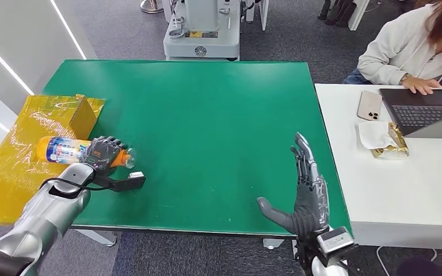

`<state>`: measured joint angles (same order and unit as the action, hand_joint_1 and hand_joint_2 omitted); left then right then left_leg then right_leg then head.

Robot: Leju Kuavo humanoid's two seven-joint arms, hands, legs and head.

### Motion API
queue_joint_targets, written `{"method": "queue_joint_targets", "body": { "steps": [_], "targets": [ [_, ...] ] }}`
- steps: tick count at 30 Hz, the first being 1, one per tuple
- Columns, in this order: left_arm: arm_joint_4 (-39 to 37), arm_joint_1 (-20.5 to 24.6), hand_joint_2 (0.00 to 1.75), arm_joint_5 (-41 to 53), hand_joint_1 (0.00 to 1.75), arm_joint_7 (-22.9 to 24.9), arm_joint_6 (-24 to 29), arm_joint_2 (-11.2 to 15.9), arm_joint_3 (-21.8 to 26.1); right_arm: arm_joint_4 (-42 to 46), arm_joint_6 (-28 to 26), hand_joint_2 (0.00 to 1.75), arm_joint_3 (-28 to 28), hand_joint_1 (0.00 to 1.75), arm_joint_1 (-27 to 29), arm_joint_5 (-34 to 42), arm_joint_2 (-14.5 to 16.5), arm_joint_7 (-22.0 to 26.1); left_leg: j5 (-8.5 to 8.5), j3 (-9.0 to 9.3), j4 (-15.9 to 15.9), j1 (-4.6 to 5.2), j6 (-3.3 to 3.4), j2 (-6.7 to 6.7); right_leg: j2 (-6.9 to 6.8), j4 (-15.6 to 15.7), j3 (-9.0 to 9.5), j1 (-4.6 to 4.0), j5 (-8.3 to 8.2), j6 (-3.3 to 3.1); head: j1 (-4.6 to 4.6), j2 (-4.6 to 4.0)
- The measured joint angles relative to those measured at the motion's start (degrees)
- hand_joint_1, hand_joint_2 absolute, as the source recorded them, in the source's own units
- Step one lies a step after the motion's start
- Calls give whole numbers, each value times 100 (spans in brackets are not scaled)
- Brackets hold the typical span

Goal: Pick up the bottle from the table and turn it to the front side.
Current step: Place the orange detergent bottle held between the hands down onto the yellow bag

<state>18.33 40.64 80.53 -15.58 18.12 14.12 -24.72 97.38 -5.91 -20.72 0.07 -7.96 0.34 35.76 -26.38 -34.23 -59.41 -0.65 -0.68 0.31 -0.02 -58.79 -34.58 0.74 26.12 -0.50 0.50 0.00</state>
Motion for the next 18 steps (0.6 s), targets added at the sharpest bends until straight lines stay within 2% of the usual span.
{"method": "queue_joint_targets", "body": {
  "steps": [18],
  "targets": [
    [-5, 84, 175, -72, 0, 103, 11, -336, 220, 168, 35, 175, -20, 0, 94, -97, 130, -272, 0, 1, 0, 0, 0, -1, -1, 0, 0, 0, 0, 0, 1, 0]
  ]
}}
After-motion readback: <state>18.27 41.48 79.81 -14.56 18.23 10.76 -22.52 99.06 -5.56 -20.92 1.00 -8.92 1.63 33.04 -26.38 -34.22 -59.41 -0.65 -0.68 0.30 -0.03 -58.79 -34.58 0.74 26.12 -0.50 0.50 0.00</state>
